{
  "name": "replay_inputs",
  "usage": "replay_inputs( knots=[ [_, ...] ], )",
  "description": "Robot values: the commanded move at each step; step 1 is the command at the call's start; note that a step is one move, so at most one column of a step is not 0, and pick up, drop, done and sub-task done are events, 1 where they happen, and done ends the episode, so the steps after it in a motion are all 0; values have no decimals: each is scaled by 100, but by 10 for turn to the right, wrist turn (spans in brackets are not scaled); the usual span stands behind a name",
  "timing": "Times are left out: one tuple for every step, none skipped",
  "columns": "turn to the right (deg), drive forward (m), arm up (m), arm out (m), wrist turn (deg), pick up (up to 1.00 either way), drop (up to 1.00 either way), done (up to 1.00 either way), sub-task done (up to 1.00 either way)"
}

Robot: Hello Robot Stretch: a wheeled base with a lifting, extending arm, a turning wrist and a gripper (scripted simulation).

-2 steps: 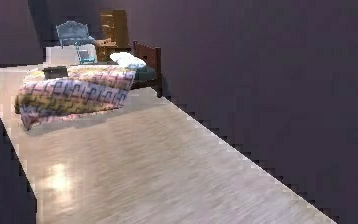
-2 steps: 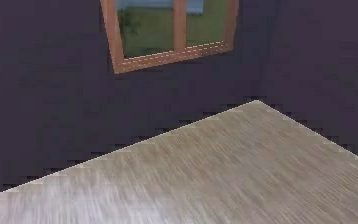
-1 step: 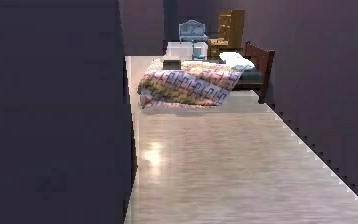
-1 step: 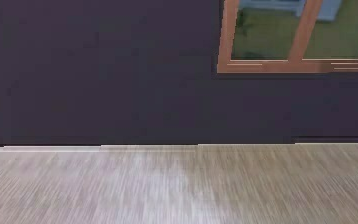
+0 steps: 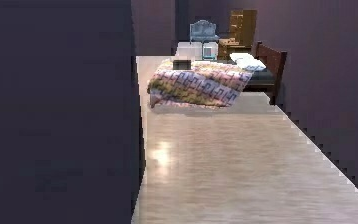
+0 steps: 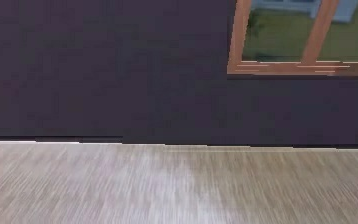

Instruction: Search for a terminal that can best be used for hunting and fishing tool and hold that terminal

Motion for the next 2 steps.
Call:
replay_inputs(
  knots=[
    [450,0,0,0,0,0,0,0,0],
    [450,0,0,0,0,0,0,0,0]
  ],
)
